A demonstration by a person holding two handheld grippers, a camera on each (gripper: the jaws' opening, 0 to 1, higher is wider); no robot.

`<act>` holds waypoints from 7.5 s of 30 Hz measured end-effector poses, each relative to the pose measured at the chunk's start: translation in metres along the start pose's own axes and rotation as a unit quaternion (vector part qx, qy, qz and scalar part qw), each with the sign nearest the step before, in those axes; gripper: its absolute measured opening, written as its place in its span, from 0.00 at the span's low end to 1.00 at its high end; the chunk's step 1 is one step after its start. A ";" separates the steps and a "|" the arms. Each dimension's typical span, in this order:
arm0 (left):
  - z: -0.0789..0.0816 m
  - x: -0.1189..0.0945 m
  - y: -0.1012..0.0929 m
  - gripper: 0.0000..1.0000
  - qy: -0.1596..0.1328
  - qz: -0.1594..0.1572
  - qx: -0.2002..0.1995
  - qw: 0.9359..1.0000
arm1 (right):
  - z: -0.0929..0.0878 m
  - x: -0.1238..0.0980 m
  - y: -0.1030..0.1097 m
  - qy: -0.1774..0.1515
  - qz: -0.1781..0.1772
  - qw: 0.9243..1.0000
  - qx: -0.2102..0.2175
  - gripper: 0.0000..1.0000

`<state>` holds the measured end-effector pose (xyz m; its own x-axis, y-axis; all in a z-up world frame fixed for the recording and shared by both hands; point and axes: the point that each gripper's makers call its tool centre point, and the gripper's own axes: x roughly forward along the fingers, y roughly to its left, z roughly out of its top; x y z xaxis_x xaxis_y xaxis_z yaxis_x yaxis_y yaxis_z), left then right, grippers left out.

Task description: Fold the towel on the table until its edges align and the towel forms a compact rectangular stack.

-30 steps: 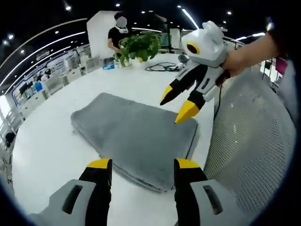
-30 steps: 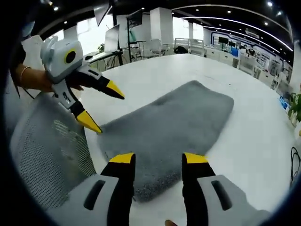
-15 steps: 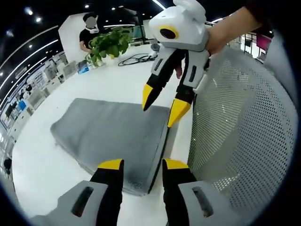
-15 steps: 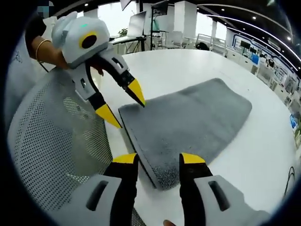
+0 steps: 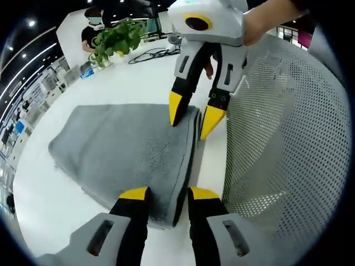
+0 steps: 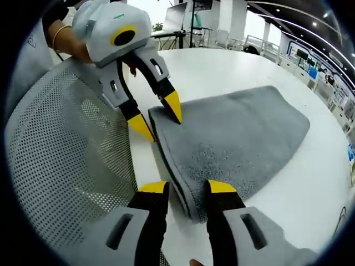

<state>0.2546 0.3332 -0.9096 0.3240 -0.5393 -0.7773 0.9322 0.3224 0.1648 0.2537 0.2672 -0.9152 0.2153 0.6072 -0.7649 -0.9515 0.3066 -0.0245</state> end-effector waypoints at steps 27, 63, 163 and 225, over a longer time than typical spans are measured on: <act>0.001 0.003 0.006 0.14 0.000 0.000 0.014 1.000 | -0.003 0.006 -0.009 0.014 -0.032 0.998 -0.054 0.11; -0.012 -0.022 -0.048 0.08 0.016 -0.092 -0.037 0.995 | -0.002 -0.016 0.058 0.058 0.054 0.997 -0.025 0.05; 0.075 -0.133 0.020 0.07 -0.061 0.021 -0.016 0.998 | 0.122 -0.128 0.017 -0.078 0.041 0.992 0.094 0.04; 0.030 0.027 0.169 0.25 -0.021 -0.005 -0.153 0.988 | 0.077 -0.029 -0.160 -0.117 0.070 0.947 0.291 0.25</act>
<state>0.4258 0.3503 -0.8846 0.3266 -0.5739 -0.7510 0.8449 0.5334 -0.0402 0.4169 0.2568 -0.8396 0.2043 0.7969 -0.5686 -0.7067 0.5220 0.4776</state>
